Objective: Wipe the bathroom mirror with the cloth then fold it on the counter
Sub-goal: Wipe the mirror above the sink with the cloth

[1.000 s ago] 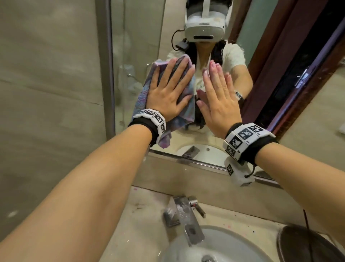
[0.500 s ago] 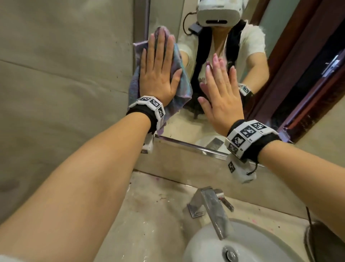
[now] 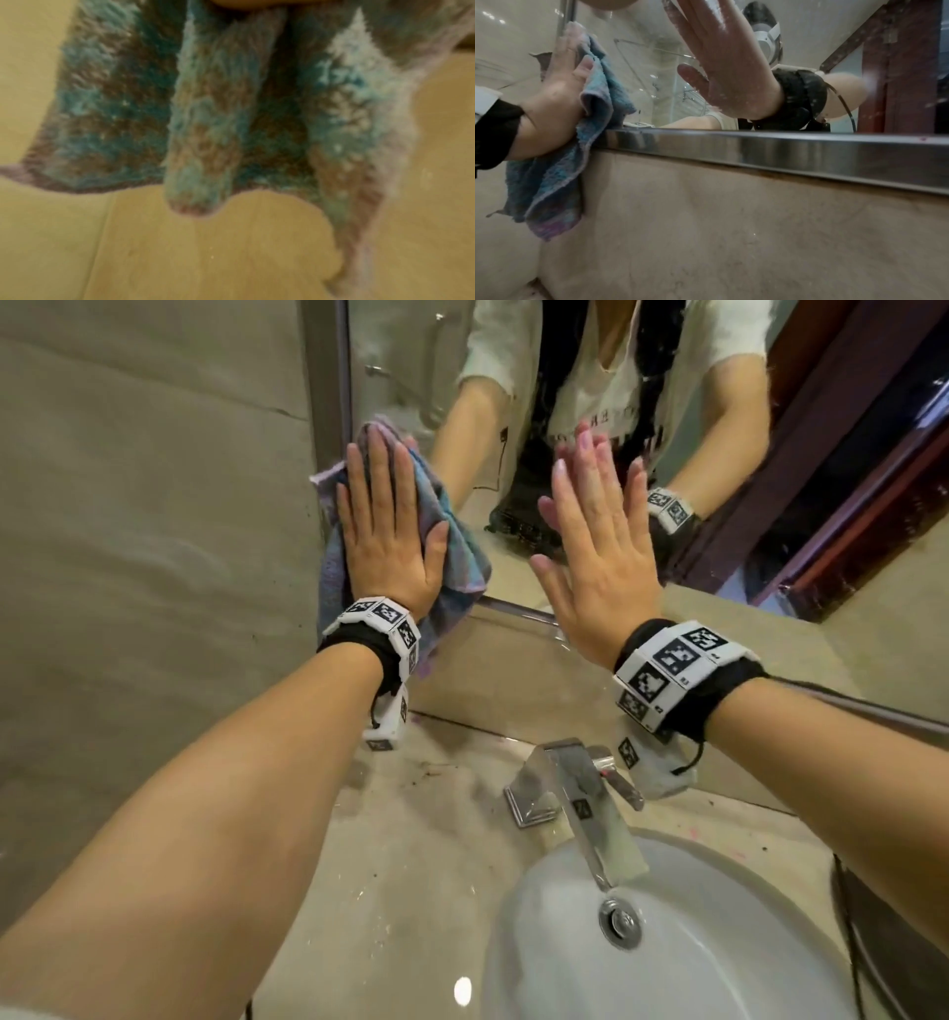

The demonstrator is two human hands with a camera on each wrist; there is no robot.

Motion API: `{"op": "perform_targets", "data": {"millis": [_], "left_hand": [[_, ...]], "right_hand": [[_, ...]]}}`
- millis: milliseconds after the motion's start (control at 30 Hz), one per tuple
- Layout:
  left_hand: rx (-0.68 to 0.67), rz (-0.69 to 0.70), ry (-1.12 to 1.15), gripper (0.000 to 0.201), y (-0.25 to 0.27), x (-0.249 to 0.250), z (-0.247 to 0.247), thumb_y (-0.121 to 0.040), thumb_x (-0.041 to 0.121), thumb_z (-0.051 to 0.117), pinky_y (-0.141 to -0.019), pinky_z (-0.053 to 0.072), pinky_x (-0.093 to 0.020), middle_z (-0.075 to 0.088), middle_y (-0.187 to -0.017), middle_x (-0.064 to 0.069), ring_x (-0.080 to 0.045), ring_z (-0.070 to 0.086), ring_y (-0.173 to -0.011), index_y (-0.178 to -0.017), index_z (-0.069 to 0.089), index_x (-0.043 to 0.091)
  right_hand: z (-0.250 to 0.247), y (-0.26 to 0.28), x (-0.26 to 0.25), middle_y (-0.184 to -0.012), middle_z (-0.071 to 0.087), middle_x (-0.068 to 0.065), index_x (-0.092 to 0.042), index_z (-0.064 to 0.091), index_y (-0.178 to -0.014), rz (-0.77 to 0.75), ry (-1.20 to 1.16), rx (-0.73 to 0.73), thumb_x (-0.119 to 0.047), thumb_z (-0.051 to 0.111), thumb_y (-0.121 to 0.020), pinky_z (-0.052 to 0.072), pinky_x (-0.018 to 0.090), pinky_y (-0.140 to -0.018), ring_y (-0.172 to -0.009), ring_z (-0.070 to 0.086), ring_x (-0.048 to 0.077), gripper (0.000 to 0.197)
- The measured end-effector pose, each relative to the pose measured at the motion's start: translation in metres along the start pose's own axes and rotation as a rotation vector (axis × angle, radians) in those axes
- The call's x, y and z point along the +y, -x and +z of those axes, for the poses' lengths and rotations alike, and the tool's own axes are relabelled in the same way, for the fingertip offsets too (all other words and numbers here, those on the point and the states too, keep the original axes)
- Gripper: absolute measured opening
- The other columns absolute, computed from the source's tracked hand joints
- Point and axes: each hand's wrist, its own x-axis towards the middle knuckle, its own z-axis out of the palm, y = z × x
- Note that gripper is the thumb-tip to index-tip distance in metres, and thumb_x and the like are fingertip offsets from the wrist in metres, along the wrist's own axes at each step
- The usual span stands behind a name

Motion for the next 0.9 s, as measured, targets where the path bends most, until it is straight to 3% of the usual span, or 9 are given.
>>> {"op": "perform_targets", "data": {"millis": [200,333,433,533,600,700,767,833,900], "left_hand": [[-0.025,-0.045,0.001,0.072,0.019,0.000,0.018,-0.095,0.041,0.022,-0.115,-0.005,-0.041,0.009,-0.152,-0.030,-0.042,0.007,-0.142,-0.145,0.007,-0.009],[0.020,-0.094,0.083,0.073,0.029,0.008,0.025,-0.096,0.042,0.028,-0.115,-0.007,-0.040,0.014,-0.150,-0.032,-0.044,0.012,-0.140,-0.143,0.013,-0.012],[0.084,-0.099,0.126,0.075,0.029,0.019,0.026,-0.096,0.046,0.028,-0.116,0.006,-0.048,0.021,-0.146,-0.035,-0.048,0.019,-0.137,-0.141,0.019,-0.015],[0.091,-0.011,0.128,0.077,0.034,0.038,0.029,-0.096,0.049,0.024,-0.112,0.014,-0.055,0.026,-0.144,-0.036,-0.051,0.024,-0.134,-0.141,0.015,-0.013],[0.101,0.074,0.131,0.075,0.040,0.055,0.031,-0.096,0.050,0.021,-0.112,0.009,-0.057,0.026,-0.146,-0.033,-0.052,0.023,-0.134,-0.142,0.007,-0.007],[0.092,0.159,0.136,0.070,0.044,0.089,0.034,-0.094,0.048,-0.001,-0.112,0.003,-0.057,0.027,-0.148,-0.027,-0.049,0.021,-0.136,-0.143,0.006,-0.001],[0.139,0.290,0.126,0.066,0.048,0.115,0.040,-0.095,0.044,-0.001,-0.113,-0.005,-0.054,0.019,-0.152,-0.022,-0.044,-0.002,-0.141,-0.147,-0.005,0.003],[0.185,0.423,0.143,0.070,0.050,0.143,0.043,-0.096,0.042,0.015,-0.111,-0.010,-0.052,-0.009,-0.156,-0.011,-0.033,-0.031,-0.137,-0.143,-0.025,0.010],[0.198,0.532,0.118,0.071,0.052,0.168,0.043,-0.096,0.044,0.016,-0.110,-0.014,-0.051,-0.027,-0.153,-0.005,-0.028,-0.035,-0.136,-0.142,-0.029,0.012]], "right_hand": [[0.007,0.003,-0.009,-0.146,0.030,0.028,0.004,0.030,-0.141,-0.029,0.009,-0.021,-0.037,0.031,-0.099,-0.007,0.037,-0.116,-0.137,0.023,0.036,0.058],[0.002,0.002,-0.011,-0.146,0.030,0.028,0.004,0.031,-0.141,-0.044,0.000,-0.021,-0.036,0.034,-0.098,-0.004,0.037,-0.117,-0.137,0.021,0.034,0.058],[-0.005,0.004,-0.006,-0.146,0.031,0.028,0.004,0.032,-0.140,-0.045,-0.014,-0.014,-0.035,0.034,-0.098,-0.003,0.037,-0.117,-0.137,0.021,0.034,0.058],[-0.016,0.007,0.004,-0.145,0.031,0.030,0.006,0.033,-0.139,-0.030,-0.020,0.014,-0.033,0.036,-0.098,-0.004,0.037,-0.117,-0.136,0.021,0.035,0.056],[-0.024,0.010,0.013,-0.144,0.032,0.031,0.006,0.034,-0.139,-0.022,-0.021,0.037,-0.031,0.037,-0.098,-0.004,0.036,-0.117,-0.136,0.020,0.036,0.055],[-0.036,0.017,0.026,-0.143,0.032,0.032,0.007,0.034,-0.138,-0.027,-0.028,0.044,-0.031,0.035,-0.098,-0.004,0.036,-0.117,-0.135,0.021,0.037,0.055],[-0.044,0.027,0.035,-0.143,0.033,0.032,0.007,0.035,-0.137,-0.024,-0.033,0.042,-0.030,0.033,-0.099,-0.002,0.037,-0.117,-0.135,0.022,0.038,0.054],[-0.055,0.040,0.049,-0.144,0.032,0.031,0.007,0.034,-0.138,-0.005,-0.027,0.037,-0.028,0.032,-0.099,0.003,0.043,-0.116,-0.136,0.022,0.037,0.052],[-0.067,0.054,0.068,-0.144,0.031,0.031,0.007,0.032,-0.139,0.018,-0.008,0.037,-0.024,0.033,-0.098,0.007,0.046,-0.115,-0.136,0.020,0.037,0.051]]}}
